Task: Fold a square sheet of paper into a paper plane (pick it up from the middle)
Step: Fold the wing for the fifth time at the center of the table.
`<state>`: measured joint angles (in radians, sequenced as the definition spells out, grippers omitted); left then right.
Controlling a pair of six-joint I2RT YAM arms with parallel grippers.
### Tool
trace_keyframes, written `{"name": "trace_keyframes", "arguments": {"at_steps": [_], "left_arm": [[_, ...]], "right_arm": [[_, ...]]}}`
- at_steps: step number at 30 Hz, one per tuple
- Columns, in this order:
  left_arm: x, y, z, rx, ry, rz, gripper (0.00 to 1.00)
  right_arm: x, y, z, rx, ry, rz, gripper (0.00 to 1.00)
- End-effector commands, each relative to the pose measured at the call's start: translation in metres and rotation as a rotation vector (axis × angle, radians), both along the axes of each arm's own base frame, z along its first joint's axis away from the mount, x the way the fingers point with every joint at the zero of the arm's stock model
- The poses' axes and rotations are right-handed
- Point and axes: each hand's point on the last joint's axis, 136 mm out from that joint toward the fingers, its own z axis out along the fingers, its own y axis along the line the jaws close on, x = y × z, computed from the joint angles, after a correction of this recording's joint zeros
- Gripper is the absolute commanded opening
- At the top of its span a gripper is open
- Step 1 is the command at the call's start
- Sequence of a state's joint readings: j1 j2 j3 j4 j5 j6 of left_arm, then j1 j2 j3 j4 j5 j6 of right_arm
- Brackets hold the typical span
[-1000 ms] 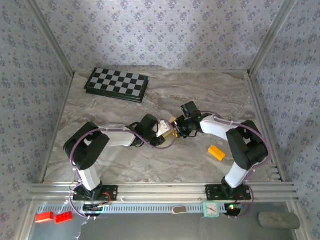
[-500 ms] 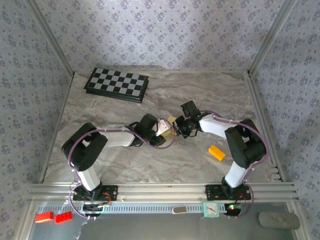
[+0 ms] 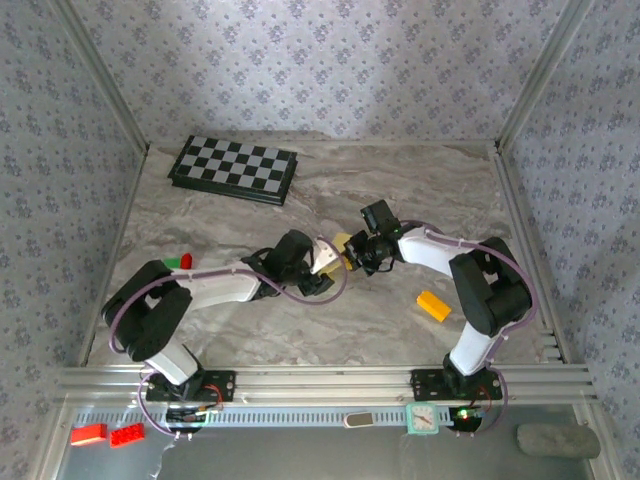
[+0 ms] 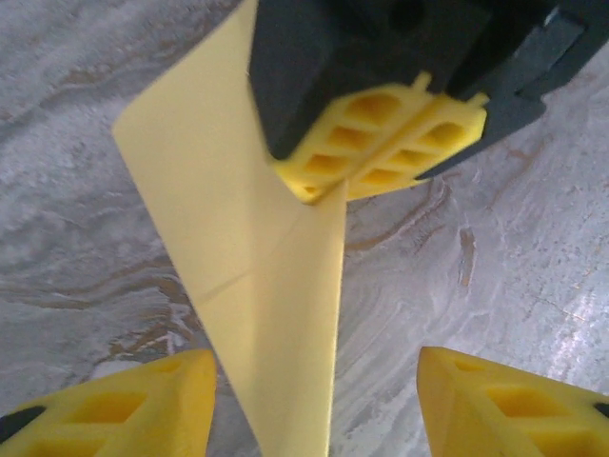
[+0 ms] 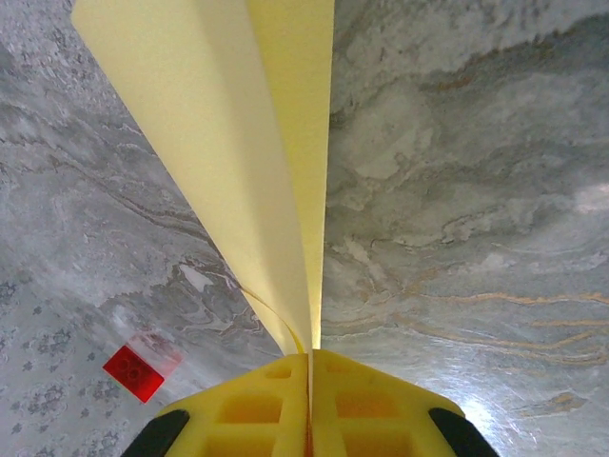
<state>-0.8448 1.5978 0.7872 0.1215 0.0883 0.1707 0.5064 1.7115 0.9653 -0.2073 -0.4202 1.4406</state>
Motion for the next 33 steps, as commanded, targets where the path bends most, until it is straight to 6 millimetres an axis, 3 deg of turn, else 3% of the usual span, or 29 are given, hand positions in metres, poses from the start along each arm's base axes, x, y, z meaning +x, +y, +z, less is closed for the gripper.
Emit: {"name": "trace_keyframes", "arguments": {"at_steps": [1,10,25,29,33], "left_arm": [[0.001,-0.008,-0.007,-0.016,0.007,0.006,0.55],[0.016,-0.007,-0.018,0.004,-0.039,0.054,0.43],[0.011,-0.001,-0.036,0.018,-0.006,0.068,0.28],[0.01,0.0,-0.038,0.018,-0.002,0.07,0.22],[0.011,0.0,-0.036,0.004,0.006,0.074,0.18]], "right_arm": [[-0.001,0.005,0.004,0.012,0.033,-0.001,0.09],[-0.004,0.007,0.003,0.019,0.056,0.004,0.11],[-0.007,0.007,0.002,0.021,0.076,0.004,0.14],[-0.007,0.006,0.002,0.02,0.077,0.003,0.18],[-0.007,0.006,0.002,0.021,0.078,0.008,0.3]]}}
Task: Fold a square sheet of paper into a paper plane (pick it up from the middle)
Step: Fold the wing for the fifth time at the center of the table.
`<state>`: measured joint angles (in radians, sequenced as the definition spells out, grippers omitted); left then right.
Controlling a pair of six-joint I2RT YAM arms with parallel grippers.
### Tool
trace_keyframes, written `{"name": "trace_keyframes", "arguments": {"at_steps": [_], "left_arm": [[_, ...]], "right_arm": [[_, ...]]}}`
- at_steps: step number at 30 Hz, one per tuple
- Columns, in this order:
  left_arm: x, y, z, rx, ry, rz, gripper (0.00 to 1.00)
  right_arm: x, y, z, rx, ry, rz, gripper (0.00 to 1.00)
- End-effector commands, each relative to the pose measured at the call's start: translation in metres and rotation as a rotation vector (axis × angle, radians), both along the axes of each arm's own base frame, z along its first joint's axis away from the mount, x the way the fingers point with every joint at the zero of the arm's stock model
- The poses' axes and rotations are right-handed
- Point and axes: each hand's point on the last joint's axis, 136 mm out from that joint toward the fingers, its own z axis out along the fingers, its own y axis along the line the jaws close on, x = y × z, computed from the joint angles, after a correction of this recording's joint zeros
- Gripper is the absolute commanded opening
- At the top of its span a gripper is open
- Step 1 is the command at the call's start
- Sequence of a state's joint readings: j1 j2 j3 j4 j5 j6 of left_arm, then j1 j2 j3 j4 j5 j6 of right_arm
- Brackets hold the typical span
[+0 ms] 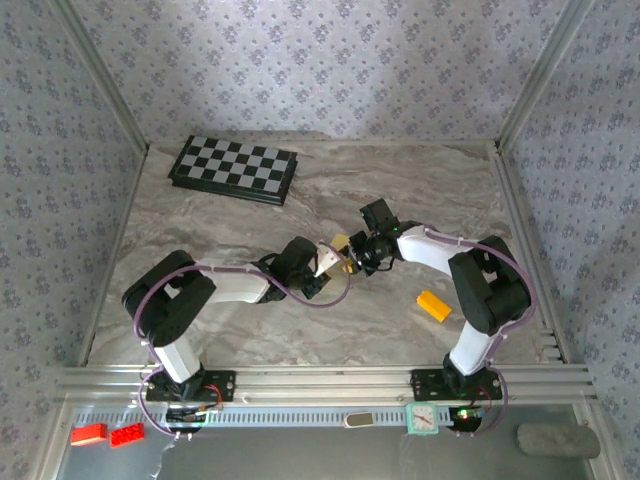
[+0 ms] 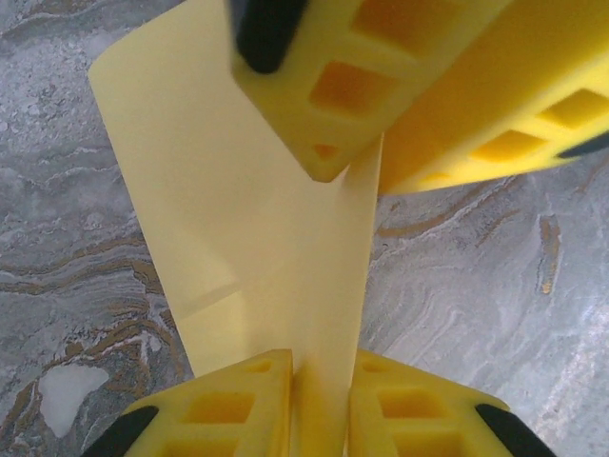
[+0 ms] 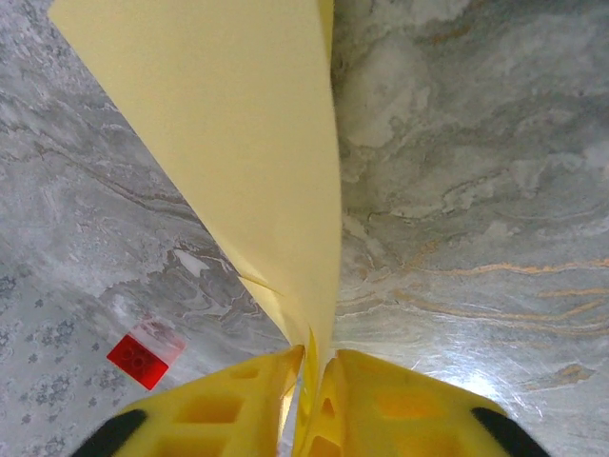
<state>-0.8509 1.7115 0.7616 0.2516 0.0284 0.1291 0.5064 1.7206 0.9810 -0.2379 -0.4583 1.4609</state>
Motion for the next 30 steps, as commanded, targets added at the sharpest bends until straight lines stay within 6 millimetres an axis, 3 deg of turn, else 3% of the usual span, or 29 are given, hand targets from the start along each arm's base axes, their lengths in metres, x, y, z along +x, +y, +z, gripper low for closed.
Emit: {"name": "trace_keyframes", "arguments": {"at_steps": [1,6,12,18,30], "left_arm": [[-0.001,0.001,-0.004,-0.019,0.011,0.008,0.18],[-0.001,0.002,-0.001,-0.072,0.057,0.016,0.14],[-0.005,0.003,0.003,-0.155,0.147,0.02,0.12],[-0.007,0.004,0.004,-0.224,0.238,0.029,0.11],[-0.002,0.007,0.008,-0.345,0.399,0.083,0.09]], "right_arm": [[-0.001,0.002,0.001,-0.001,0.028,0.006,0.34],[0.003,-0.008,0.004,-0.026,0.008,0.01,0.53],[0.011,-0.026,0.014,-0.093,-0.052,0.029,0.66],[0.013,-0.041,0.017,-0.128,-0.069,0.021,0.68],[0.014,-0.054,0.018,-0.169,-0.131,0.057,0.69]]}}
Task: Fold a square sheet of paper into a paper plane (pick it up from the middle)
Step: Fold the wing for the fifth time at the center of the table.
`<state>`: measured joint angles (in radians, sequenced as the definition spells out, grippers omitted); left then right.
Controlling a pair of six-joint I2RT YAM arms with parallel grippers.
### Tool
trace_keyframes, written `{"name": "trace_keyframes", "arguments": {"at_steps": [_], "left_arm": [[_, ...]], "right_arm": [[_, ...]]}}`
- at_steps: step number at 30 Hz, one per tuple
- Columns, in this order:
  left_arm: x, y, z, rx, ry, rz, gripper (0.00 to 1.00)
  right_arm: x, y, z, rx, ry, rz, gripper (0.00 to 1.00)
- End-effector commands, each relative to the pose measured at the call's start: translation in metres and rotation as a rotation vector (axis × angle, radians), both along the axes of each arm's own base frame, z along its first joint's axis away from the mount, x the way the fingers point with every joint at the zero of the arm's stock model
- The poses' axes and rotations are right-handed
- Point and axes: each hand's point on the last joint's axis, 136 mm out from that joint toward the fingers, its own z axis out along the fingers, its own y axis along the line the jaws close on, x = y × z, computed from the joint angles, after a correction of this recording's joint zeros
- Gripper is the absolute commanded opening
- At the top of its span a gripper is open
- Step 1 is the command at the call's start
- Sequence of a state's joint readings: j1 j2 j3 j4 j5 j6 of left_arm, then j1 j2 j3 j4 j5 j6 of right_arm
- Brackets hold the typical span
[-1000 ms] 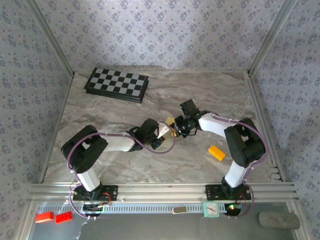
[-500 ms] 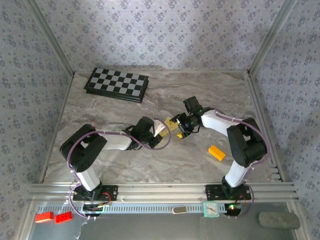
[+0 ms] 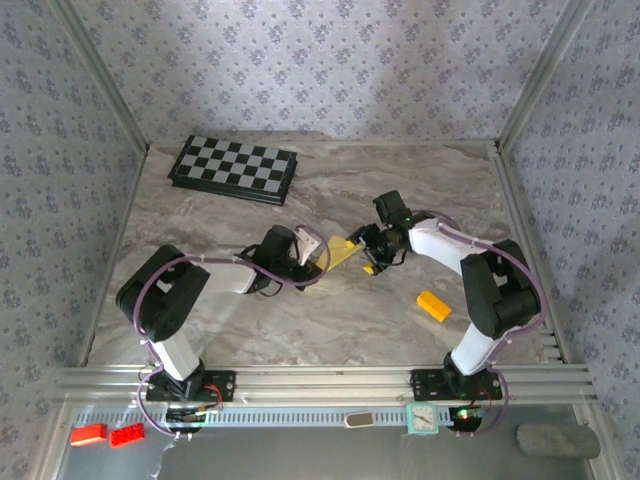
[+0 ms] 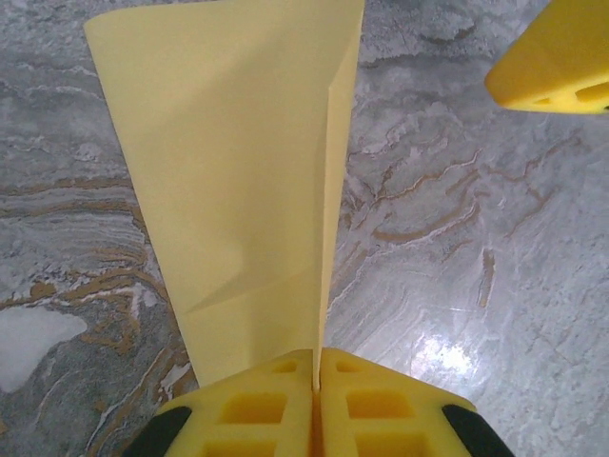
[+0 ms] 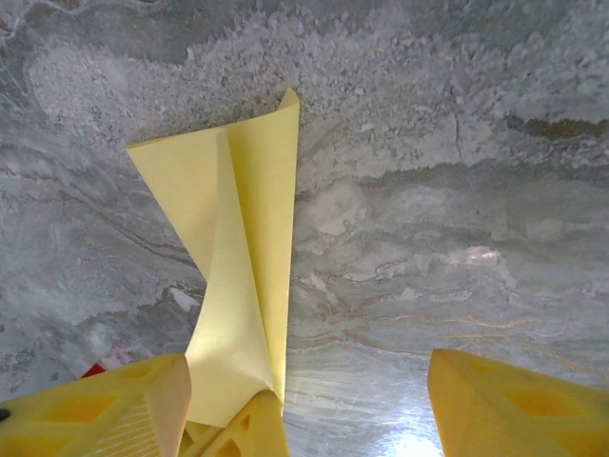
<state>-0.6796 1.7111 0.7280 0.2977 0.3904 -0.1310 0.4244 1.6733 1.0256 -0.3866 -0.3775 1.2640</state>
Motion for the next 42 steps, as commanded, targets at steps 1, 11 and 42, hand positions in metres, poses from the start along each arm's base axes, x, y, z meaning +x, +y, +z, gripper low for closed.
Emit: {"name": "trace_keyframes", "arguments": {"at_steps": [1,11,42], "left_arm": [[-0.004,-0.005,0.002,-0.069,0.074,-0.004,0.09],[-0.009,-0.006,-0.011,-0.049,0.172,-0.003,0.1],[0.006,-0.007,-0.009,-0.252,0.496,0.217,0.04]], "right_arm": [[0.0,-0.013,0.007,-0.047,-0.056,0.023,0.69],[0.006,-0.019,0.019,-0.088,-0.163,0.077,0.69],[0.005,0.029,0.002,0.005,-0.493,0.443,0.6]]}}
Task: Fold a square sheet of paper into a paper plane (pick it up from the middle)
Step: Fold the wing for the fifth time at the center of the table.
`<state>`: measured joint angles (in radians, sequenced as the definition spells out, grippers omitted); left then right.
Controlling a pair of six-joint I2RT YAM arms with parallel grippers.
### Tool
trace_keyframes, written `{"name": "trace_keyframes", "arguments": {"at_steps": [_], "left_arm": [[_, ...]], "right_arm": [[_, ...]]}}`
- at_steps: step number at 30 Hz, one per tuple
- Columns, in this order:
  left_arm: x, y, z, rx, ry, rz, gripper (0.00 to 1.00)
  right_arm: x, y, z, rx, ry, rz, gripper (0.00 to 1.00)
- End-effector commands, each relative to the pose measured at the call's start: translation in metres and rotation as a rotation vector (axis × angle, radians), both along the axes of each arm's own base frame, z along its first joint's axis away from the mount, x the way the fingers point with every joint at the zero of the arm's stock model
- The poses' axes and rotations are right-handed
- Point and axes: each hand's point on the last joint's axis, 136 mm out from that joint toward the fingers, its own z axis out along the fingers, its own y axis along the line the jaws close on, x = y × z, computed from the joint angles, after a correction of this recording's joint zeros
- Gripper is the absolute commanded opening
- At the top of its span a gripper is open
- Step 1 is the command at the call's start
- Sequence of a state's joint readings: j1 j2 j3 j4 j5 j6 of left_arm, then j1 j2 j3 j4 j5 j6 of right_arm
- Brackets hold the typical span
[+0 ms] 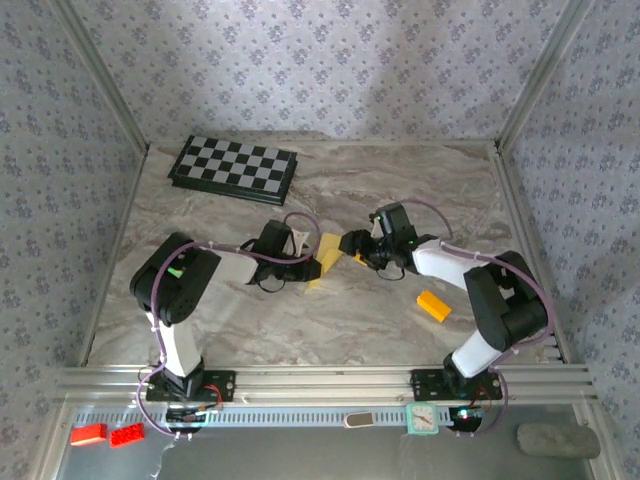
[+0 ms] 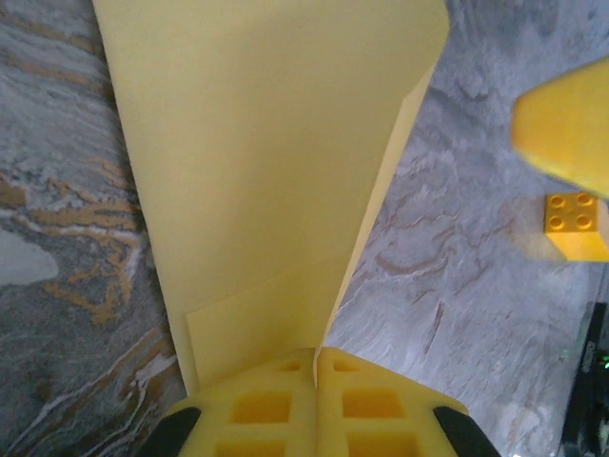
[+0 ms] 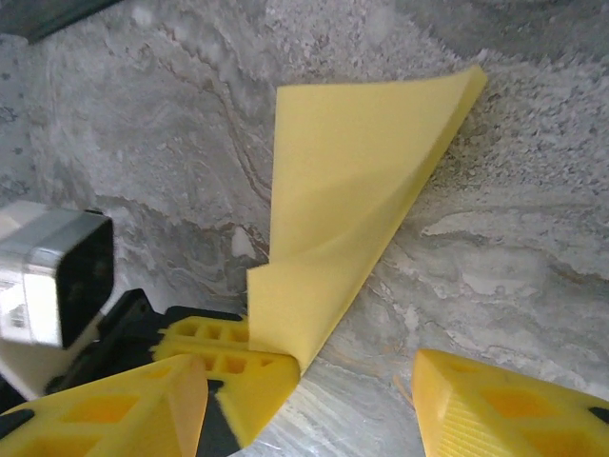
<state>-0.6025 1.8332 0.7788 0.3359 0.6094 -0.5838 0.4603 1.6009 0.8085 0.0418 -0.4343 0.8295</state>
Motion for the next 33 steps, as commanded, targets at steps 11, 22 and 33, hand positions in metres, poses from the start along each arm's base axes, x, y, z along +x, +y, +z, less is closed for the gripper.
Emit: {"name": "trace_keyframes", "arguments": {"at_steps": [11,22,33], "left_arm": [[0.002,0.001,-0.004,-0.088,0.08,0.071,0.05],[0.001,0.005,-0.011,-0.101,0.104,0.103,0.06],[-0.002,0.009,-0.021,-0.088,0.115,0.12,0.13]], "right_arm": [[0.008,0.016,-0.028,-0.148,0.02,0.144,0.64],[0.017,0.024,-0.039,-0.218,0.021,0.204,0.63],[0.013,0.024,-0.066,-0.324,0.082,0.216,0.64]]}}
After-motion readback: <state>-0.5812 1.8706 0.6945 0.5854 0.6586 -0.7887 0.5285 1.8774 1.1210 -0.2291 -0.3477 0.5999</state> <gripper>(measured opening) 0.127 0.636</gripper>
